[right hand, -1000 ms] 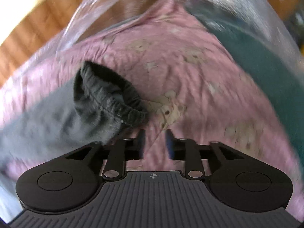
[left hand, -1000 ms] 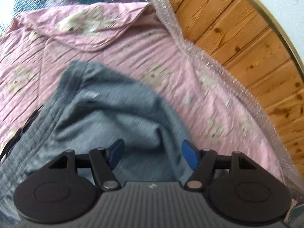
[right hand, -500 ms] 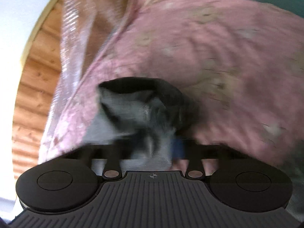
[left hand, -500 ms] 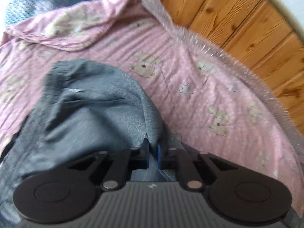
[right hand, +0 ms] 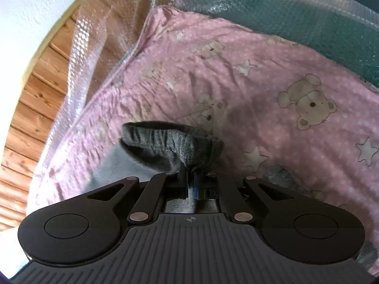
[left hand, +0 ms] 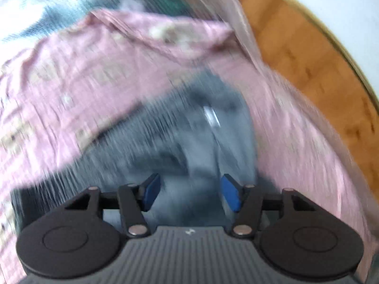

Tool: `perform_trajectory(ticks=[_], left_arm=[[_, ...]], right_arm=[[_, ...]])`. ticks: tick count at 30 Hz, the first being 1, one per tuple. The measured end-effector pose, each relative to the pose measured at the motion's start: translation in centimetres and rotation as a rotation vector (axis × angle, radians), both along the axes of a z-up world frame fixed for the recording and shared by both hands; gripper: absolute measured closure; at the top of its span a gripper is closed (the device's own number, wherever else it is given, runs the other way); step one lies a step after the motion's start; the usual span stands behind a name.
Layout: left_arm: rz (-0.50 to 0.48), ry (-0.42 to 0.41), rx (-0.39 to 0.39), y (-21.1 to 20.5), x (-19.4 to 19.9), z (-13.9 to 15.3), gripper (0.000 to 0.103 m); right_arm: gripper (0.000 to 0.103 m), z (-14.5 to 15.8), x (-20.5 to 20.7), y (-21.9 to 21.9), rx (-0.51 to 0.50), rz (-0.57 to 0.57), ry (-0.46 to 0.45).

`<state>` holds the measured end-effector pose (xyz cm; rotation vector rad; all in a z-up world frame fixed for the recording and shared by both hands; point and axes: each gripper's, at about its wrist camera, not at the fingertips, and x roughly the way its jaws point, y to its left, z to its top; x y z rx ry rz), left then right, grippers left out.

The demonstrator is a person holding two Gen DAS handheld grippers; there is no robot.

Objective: Fold clothes
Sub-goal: 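Hold the cuff with the right gripper while the left gripper grasps the waistband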

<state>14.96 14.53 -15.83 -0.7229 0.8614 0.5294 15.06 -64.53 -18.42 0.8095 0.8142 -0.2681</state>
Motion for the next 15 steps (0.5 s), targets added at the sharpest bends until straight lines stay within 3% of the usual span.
perform_trajectory(ticks=[3,5,8,10,11,12,13,14,15], left_arm=[[0.070,-0.037,0.011,2.7,1.2,0.3,0.037],[0.040,-0.009,0.011,3.2,4.3,0.3,0.031],[-0.021,0.112,0.032,3.1,9.1,-0.8,0.031],[-0.033,0.227,0.049,2.9,11.1,-2.3,0.033],[-0.040,0.268,0.058,2.9,11.7,-2.9,0.052],[-0.049,0.297,0.066,2.8,12.1,-3.4,0.083],[-0.059,0.326,0.075,2.8,12.5,-3.9,0.090],[-0.065,0.331,0.083,2.8,12.6,-3.8,0.094],[-0.066,0.309,0.088,2.9,12.1,-3.2,0.095]], right_arm=[[0.082,0.1,0.5,0.3,-0.004,-0.002,-0.006],[0.056,-0.1,0.6,0.4,-0.007,-0.004,-0.007],[0.040,-0.1,0.5,0.5,0.003,-0.002,-0.022],[0.035,-0.3,0.8,0.9,0.005,0.011,-0.024],[0.038,-0.4,1.1,1.2,0.001,0.024,-0.023],[0.052,-0.6,1.5,1.4,-0.003,0.038,-0.023],[0.066,-0.7,1.9,1.6,-0.006,0.052,-0.019],[0.095,-0.6,2.4,1.7,-0.007,0.067,-0.011],[0.097,-0.5,2.9,1.8,-0.008,0.082,-0.003]])
